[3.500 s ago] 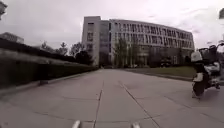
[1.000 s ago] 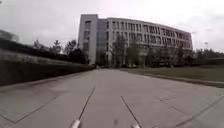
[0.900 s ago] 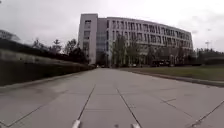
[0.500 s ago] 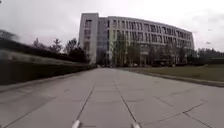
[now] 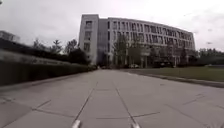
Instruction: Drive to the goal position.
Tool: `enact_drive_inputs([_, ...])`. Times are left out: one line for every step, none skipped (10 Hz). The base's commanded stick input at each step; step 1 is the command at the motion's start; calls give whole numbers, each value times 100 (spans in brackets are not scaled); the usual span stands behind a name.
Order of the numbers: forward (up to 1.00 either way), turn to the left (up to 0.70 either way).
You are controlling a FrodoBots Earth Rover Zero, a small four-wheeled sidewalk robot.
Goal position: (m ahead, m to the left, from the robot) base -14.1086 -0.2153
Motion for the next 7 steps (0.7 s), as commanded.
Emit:
enact_drive_inputs([100,0])
enact_drive_inputs([100,0])
enact_drive_inputs([100,0])
enact_drive_inputs([100,0])
enact_drive_inputs([100,0])
enact_drive_inputs([100,0])
enact_drive_inputs([100,0])
